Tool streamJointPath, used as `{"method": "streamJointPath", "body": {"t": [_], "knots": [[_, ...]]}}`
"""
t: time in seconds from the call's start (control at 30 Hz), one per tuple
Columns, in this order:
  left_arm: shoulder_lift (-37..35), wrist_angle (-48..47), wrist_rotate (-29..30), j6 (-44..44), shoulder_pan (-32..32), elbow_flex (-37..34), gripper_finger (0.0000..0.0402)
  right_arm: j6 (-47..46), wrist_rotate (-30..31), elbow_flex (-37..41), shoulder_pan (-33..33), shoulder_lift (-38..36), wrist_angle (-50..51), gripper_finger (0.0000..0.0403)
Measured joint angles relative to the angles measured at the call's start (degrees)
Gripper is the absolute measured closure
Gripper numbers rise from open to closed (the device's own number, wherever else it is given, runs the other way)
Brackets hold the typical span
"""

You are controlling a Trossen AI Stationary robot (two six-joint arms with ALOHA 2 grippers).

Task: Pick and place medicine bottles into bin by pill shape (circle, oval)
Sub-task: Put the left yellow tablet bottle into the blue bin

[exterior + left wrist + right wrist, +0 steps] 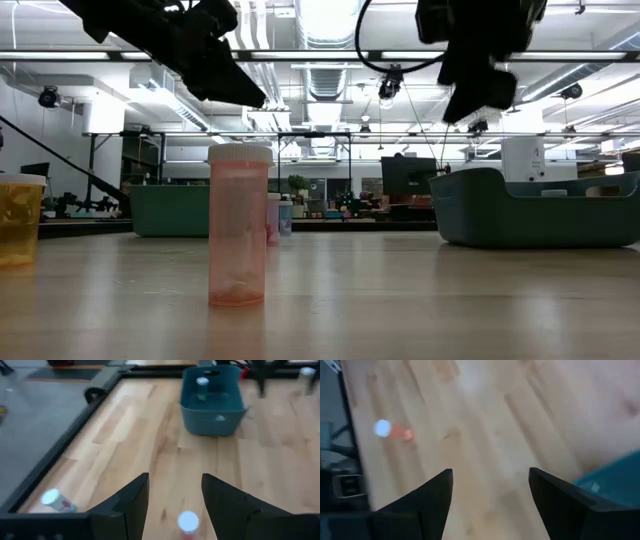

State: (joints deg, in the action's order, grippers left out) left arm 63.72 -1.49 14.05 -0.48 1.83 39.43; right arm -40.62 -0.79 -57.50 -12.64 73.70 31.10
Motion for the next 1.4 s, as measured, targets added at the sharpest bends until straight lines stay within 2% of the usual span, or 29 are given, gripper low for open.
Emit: {"method": "streamJointPath", "body": {"t": [0.2,0.43,0.57,0.73,1.07,1.4], "knots": [[0.0,1.7,3.6,3.1,0.0,0.1,0.0235,-14.5,-1.4,-9.9,-5.0,2.9,10.1,0.0152],[-0.1,6.9,5.6,9.5,0.0,0.1,0.0235,-26.5,-4.5,-24.5,-8.0,11.9,23.8,0.0152],[-0.4,10.4,6.2,14.1,0.0,0.1,0.0235,-32.2,-8.3,-29.6,-10.7,16.8,28.7,0.0152],[-2.3,11.9,6.2,17.7,0.0,0.2,0.0235,-42.1,-11.3,-30.6,-14.7,20.2,29.1,0.0152],[-10.7,11.7,6.2,18.9,-0.2,-0.7,0.0235,-64.1,-11.2,-30.5,-21.2,22.7,32.8,0.0152],[-16.2,11.6,6.2,18.8,-0.2,-3.1,0.0235,-66.8,-8.5,-30.4,-22.3,25.0,35.2,0.0152]]}}
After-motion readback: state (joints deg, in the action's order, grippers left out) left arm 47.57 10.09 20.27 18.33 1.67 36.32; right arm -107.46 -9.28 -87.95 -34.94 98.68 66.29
